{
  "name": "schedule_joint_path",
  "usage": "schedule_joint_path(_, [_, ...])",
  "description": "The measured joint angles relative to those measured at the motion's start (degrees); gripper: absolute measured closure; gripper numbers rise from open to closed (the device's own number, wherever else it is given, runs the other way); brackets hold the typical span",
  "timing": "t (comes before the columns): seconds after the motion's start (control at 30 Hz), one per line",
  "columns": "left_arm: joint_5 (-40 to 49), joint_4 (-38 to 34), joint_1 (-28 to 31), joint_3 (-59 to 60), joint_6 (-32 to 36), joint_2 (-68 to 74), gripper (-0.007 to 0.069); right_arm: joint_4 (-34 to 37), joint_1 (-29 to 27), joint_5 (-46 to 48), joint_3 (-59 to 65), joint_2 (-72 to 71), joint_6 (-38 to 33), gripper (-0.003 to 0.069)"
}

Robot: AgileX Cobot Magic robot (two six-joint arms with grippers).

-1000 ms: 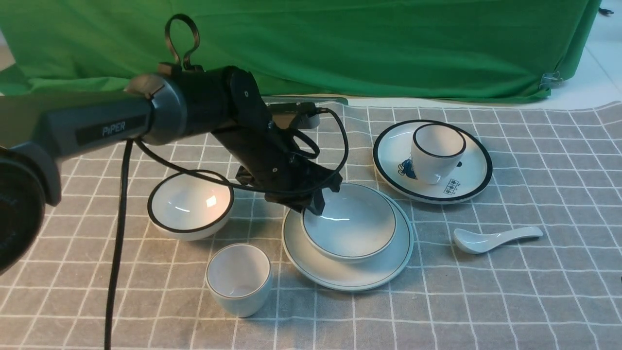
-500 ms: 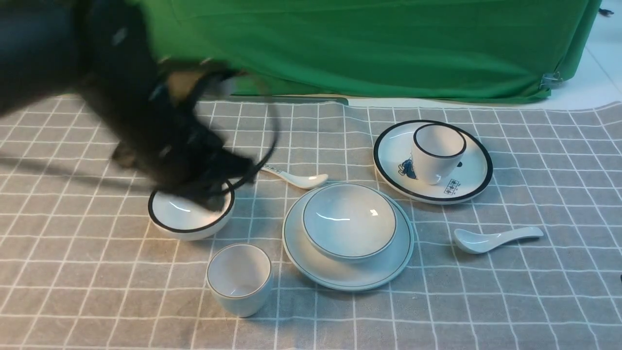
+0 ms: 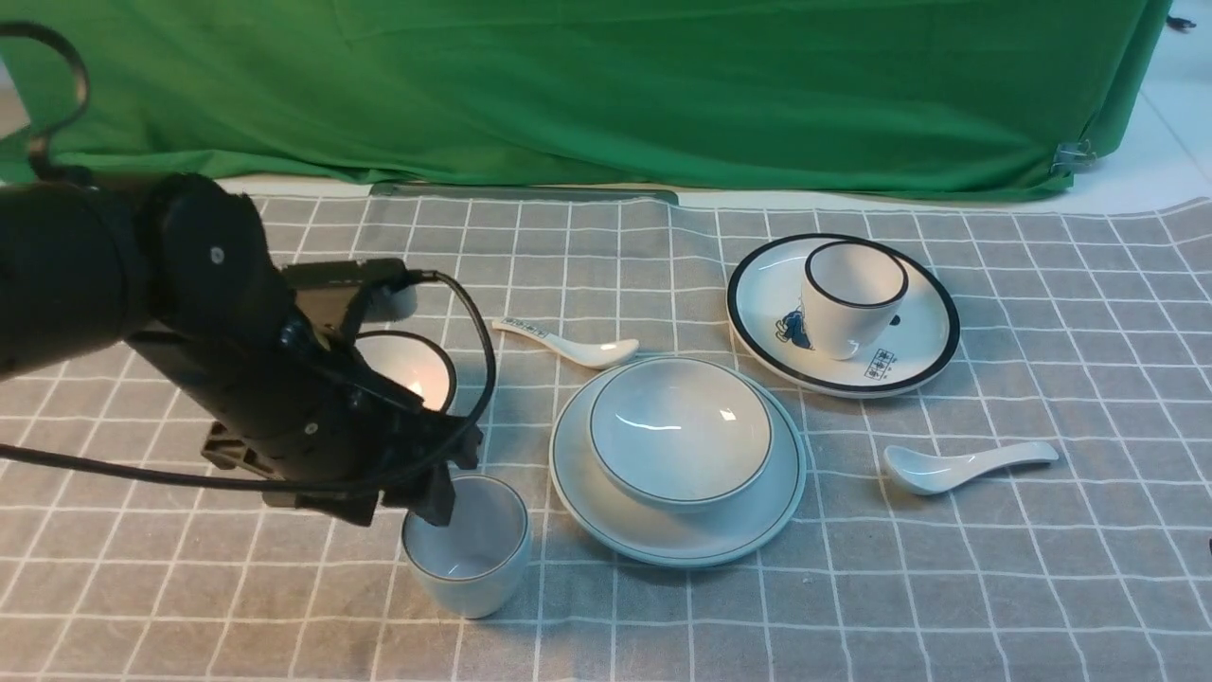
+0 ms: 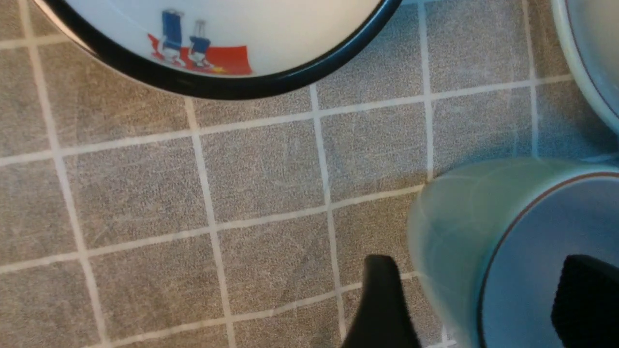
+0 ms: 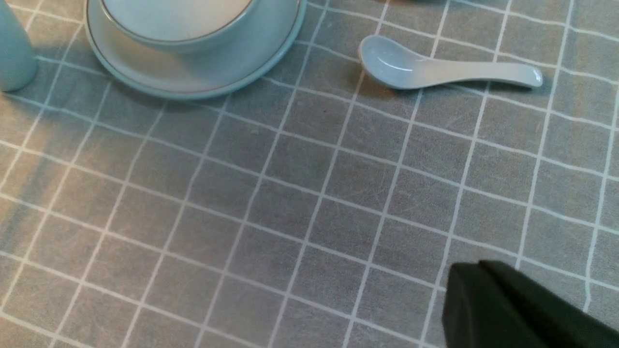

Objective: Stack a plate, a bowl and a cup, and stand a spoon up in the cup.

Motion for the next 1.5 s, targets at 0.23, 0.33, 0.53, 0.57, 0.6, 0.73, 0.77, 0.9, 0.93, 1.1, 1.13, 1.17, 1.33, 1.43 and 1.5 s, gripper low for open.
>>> schedule_joint_path(0.23, [-0.1,-1.1,0.0,0.0,0.6,5.4,0.018,0.0,0.0,0.0,0.0,0.0,0.0,0.0639])
schedule_joint_path(0.33, [0.2,-1.6,0.0,-0.1,1.5,5.6,0.0428,0.0,0.0,0.0,0.0,0.0,0.0,0.0639])
schedule_joint_path(0.53, [7.6,-2.0,-0.1,-9.3,1.9,1.7,0.0592,0.0,0.0,-0.1,0.0,0.0,0.0,0.0639])
schedule_joint_path(0.57, [8.9,-2.4,-0.4,-11.7,2.0,1.2,0.0594,0.0,0.0,-0.1,0.0,0.0,0.0,0.0639])
schedule_joint_path(0.6, [9.4,-2.6,-0.9,-13.2,2.0,1.0,0.0594,0.0,0.0,-0.2,0.0,0.0,0.0,0.0639])
schedule_joint_path(0.73, [10.6,-3.3,-4.6,-22.0,1.6,3.4,0.0594,0.0,0.0,-1.2,0.0,0.0,0.0,0.0639])
schedule_joint_path(0.77, [10.8,-3.4,-5.6,-24.0,1.6,4.9,0.0594,0.0,0.0,-1.6,0.0,0.0,0.0,0.0639])
schedule_joint_path(0.9, [13.2,-4.2,-7.5,-32.1,0.4,13.2,0.0594,0.0,0.0,-2.0,0.0,0.0,0.0,0.0639])
schedule_joint_path(0.93, [13.8,-4.2,-7.6,-33.3,0.1,15.1,0.0594,0.0,0.0,-2.0,0.0,0.0,0.0,0.0639])
schedule_joint_path(1.1, [17.0,-3.2,-7.6,-41.7,-1.0,23.9,0.0594,0.0,0.0,-2.1,0.0,0.0,0.0,0.0636])
schedule_joint_path(1.13, [17.7,-3.0,-7.6,-43.3,-1.1,25.4,0.0594,0.0,0.0,-2.1,0.0,0.0,0.0,0.0635])
schedule_joint_path(1.17, [18.1,-2.9,-7.6,-43.8,-1.2,26.1,0.0594,0.0,0.0,-2.1,0.0,0.0,0.0,0.0636])
schedule_joint_path(1.33, [18.0,-2.0,-8.2,-44.5,-1.4,28.4,0.0594,0.0,0.0,-2.2,0.0,0.0,0.0,0.0634])
schedule_joint_path(1.43, [18.0,-1.3,-8.6,-44.6,-1.5,29.1,0.0594,0.0,0.0,-2.4,0.0,0.0,0.0,0.0633])
schedule_joint_path(1.5, [18.0,-1.3,-8.7,-44.6,-1.5,29.7,0.0594,0.0,0.0,-2.6,0.0,0.0,0.0,0.0629])
